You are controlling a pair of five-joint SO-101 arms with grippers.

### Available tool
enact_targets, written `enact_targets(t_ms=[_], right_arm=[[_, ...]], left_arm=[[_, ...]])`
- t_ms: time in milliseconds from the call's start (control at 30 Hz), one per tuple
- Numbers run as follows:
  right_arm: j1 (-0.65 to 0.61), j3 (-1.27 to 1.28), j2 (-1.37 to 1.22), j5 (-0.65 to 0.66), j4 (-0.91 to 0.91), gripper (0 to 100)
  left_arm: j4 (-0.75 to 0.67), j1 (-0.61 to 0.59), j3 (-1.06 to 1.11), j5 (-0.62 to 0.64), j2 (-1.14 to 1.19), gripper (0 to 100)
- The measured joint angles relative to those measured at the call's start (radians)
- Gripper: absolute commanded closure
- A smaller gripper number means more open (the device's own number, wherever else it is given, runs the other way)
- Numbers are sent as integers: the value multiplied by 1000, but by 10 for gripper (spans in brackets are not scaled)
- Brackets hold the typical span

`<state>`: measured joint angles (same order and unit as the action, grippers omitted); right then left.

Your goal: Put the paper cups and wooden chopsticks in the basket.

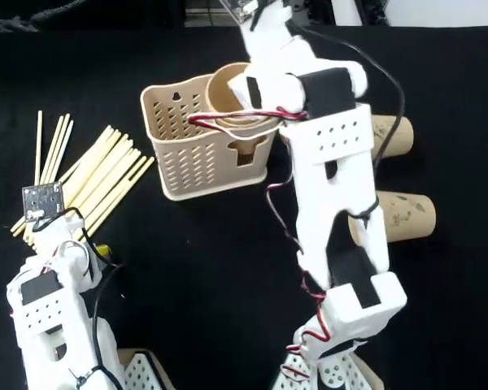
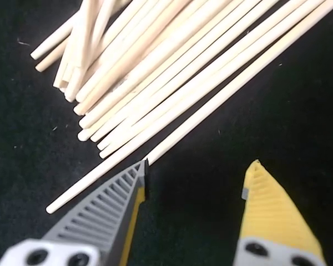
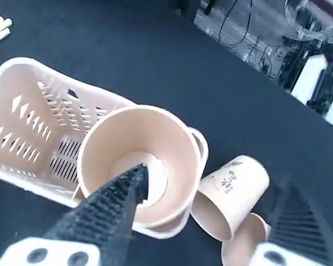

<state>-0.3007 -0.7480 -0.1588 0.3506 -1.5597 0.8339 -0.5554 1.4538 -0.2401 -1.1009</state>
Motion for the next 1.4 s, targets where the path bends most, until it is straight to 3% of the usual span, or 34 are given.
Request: enact_targets(t_ms=[133, 333, 567, 700, 1100, 1333, 1400], right_arm=[[20, -43, 8, 74, -71, 678], [163, -3, 15, 318, -164, 688], [384, 215, 17, 410, -166, 688], [445, 397, 17, 430, -140, 688], [509, 1092, 394, 583, 198, 691], [660, 1465, 486, 664, 638, 694], [686, 1542, 488, 683, 763, 738]], left_arm=[[0, 0, 0, 0, 0, 722], [0, 0, 0, 0, 0, 722], [0, 0, 0, 0, 0, 722], [0, 0, 0, 0, 0, 722], [0, 0, 0, -6, 0, 722], [0, 0, 5, -35, 0, 722], [0, 0, 6, -37, 0, 722]])
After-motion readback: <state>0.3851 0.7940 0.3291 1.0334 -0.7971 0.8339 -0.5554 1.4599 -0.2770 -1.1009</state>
